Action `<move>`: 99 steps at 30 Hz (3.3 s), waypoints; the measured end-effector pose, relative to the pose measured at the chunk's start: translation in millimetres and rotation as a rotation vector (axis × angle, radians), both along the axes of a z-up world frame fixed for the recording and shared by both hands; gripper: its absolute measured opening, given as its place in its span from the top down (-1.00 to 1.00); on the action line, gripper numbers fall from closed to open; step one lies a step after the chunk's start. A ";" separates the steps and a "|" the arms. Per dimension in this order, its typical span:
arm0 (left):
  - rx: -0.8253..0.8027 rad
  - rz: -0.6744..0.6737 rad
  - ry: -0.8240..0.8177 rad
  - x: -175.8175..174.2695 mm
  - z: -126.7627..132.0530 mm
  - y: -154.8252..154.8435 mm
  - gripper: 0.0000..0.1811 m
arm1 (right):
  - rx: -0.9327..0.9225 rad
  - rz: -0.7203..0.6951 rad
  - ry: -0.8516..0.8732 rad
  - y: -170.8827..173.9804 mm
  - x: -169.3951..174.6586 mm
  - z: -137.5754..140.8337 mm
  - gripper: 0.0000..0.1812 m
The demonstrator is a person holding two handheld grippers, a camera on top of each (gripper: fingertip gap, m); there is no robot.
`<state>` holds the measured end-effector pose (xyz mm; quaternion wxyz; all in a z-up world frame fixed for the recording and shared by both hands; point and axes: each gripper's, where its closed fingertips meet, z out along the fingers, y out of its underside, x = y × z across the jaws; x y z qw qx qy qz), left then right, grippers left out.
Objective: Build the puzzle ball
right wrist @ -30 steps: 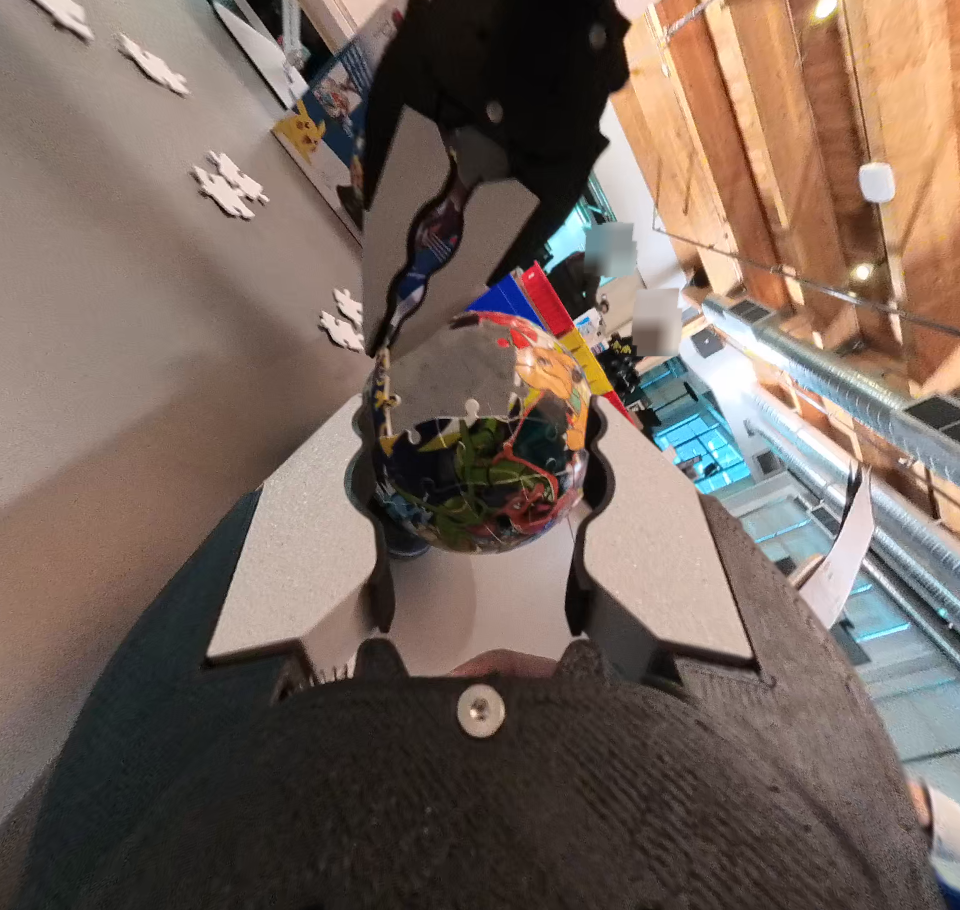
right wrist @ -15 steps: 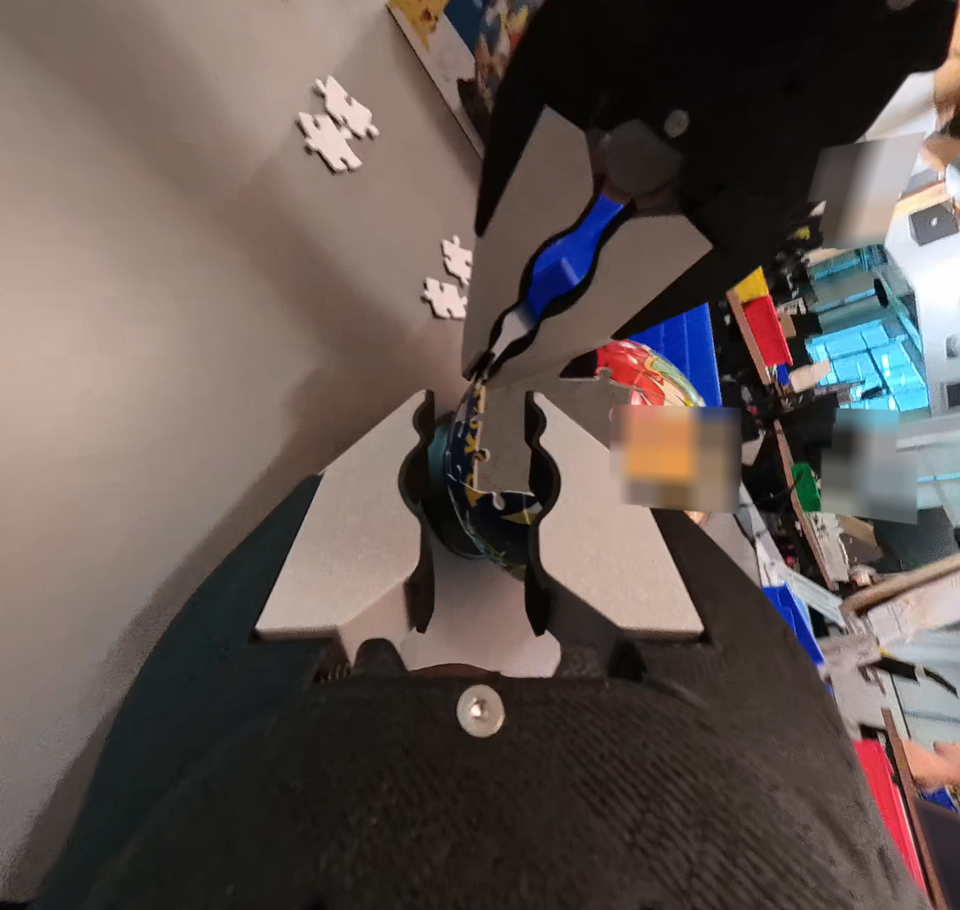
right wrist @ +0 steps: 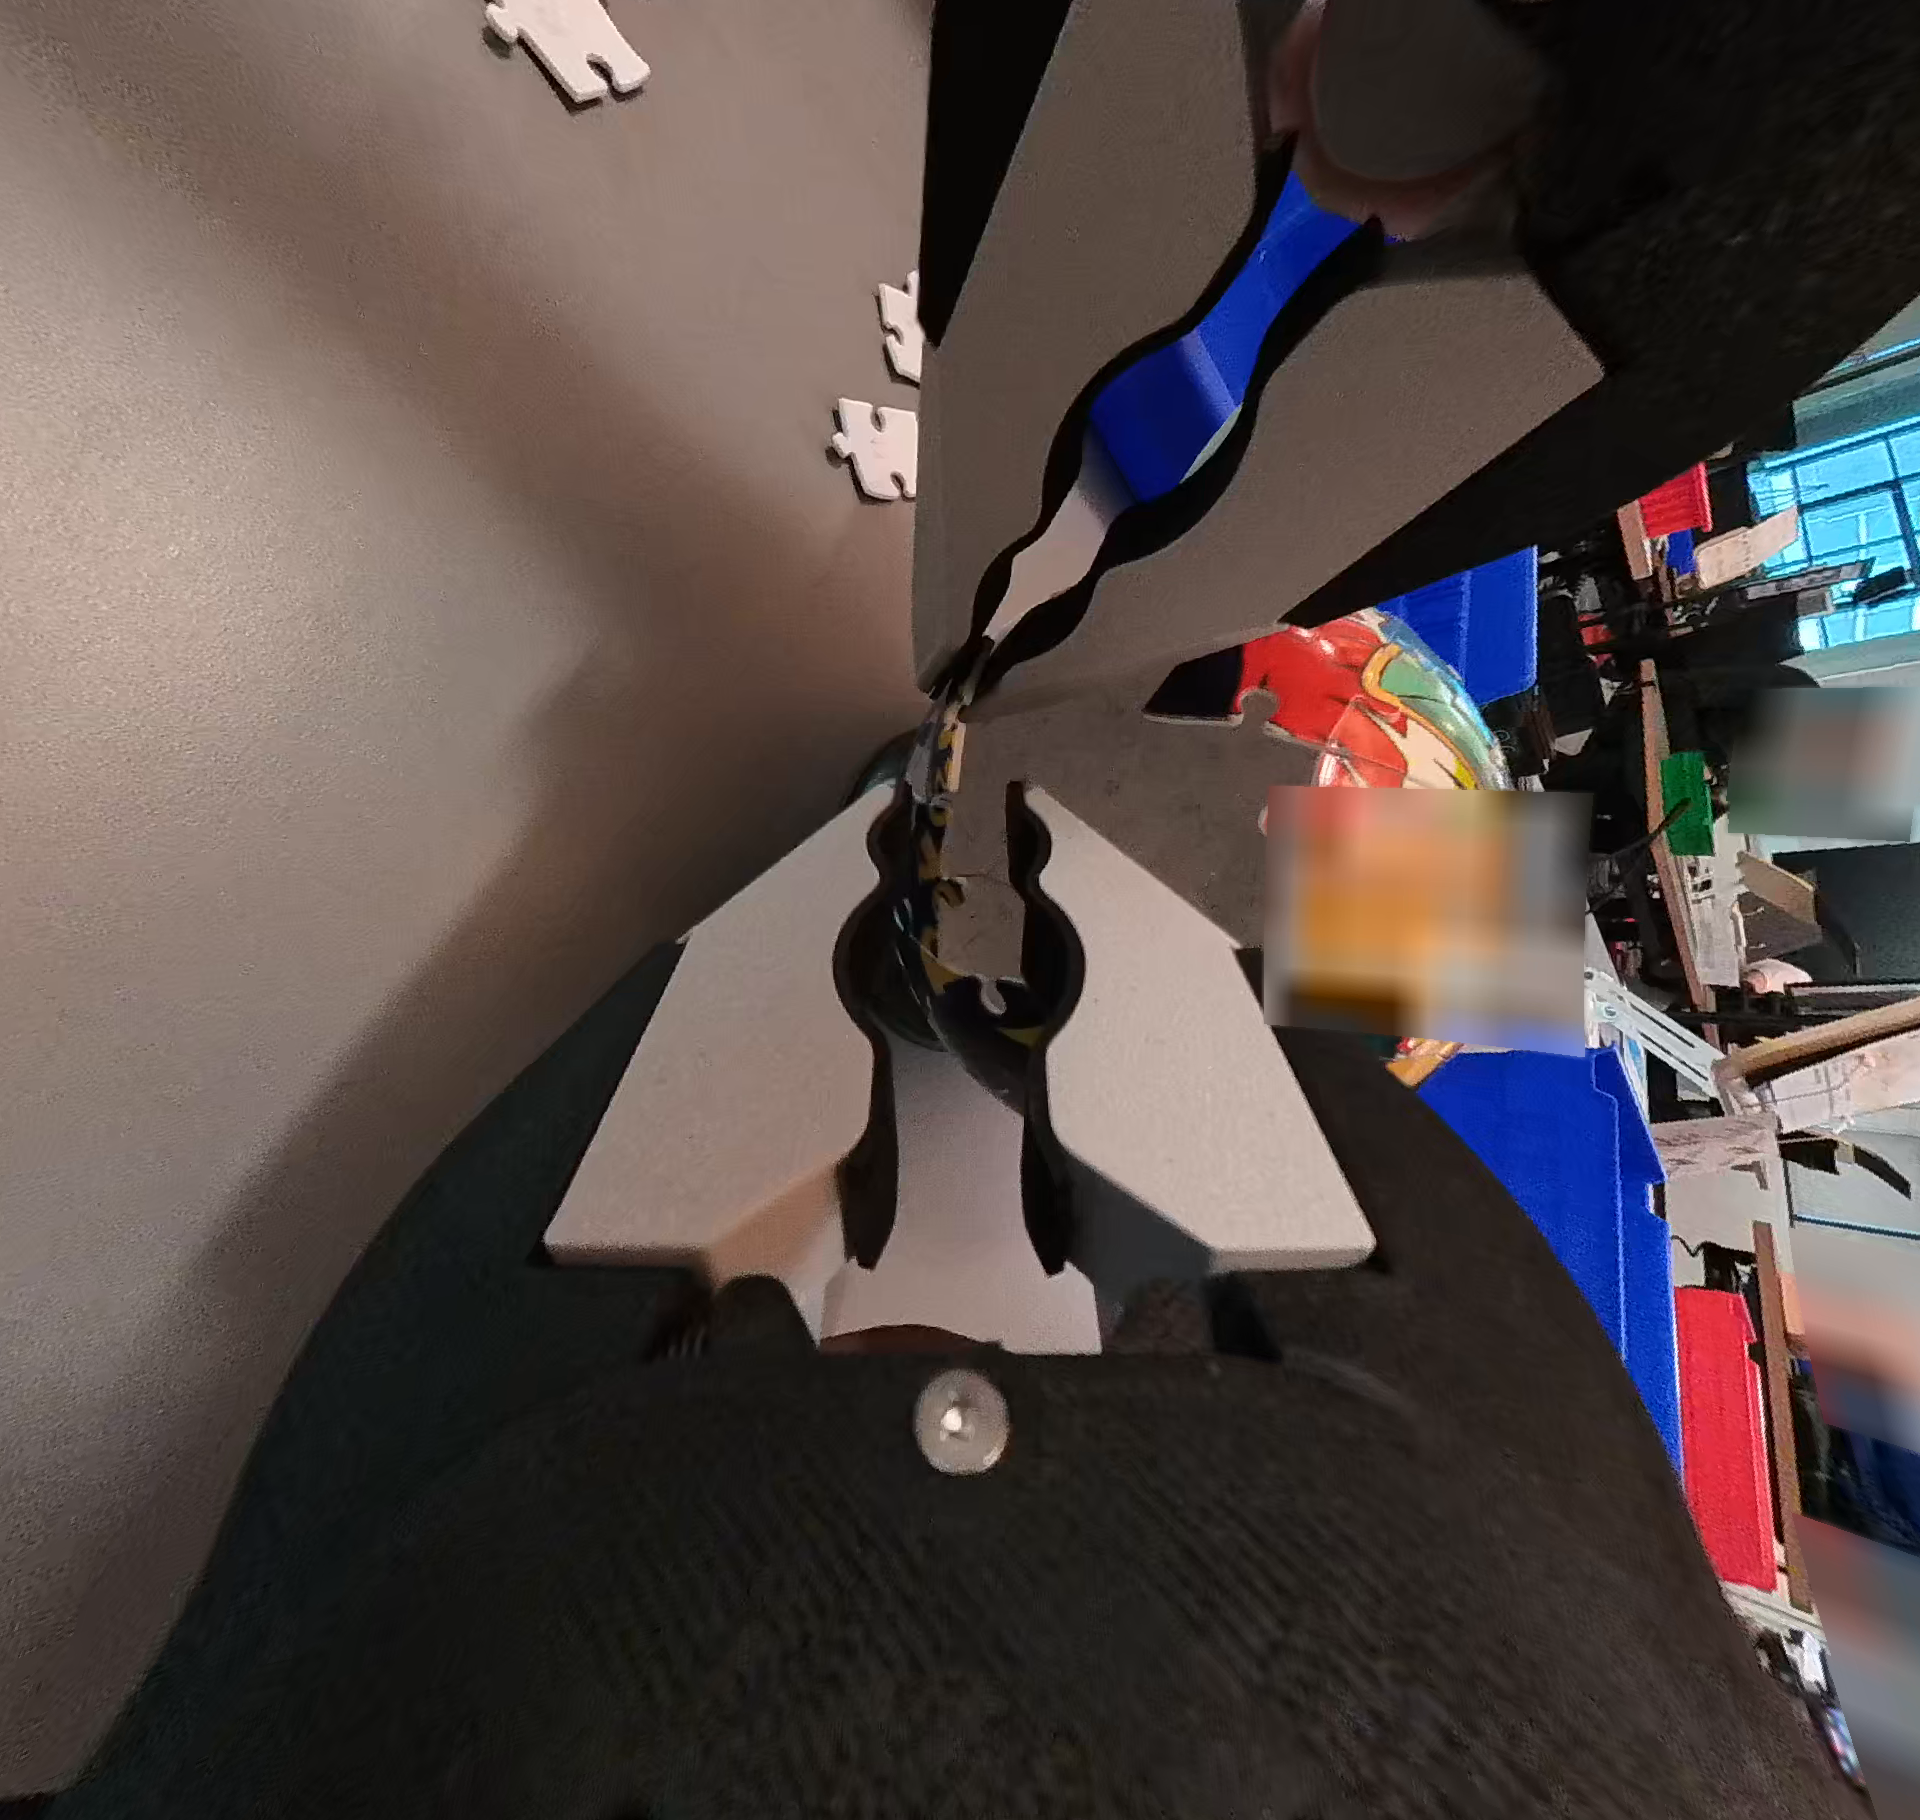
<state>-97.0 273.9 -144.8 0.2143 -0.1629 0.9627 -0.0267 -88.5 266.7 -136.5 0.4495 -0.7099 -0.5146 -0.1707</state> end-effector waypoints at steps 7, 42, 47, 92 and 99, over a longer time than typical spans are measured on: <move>-0.037 0.005 -0.005 1.2 -0.6 2.5 1.00 | -0.017 0.005 -0.003 -1.0 0.6 -5.3 0.91; -0.023 0.034 -0.099 5.6 -2.0 8.4 1.00 | -0.021 -0.043 0.035 4.2 6.2 -9.8 0.78; -0.050 0.034 -0.065 5.8 -2.9 7.0 1.00 | 0.026 -0.058 0.114 1.3 6.5 3.8 0.58; -0.067 0.050 0.031 13.0 -3.0 5.4 1.00 | 0.012 -0.027 0.102 7.7 15.8 -4.1 0.89; -0.077 0.053 0.039 14.8 -2.6 5.8 1.00 | 0.020 -0.005 0.156 8.1 10.4 -0.4 0.98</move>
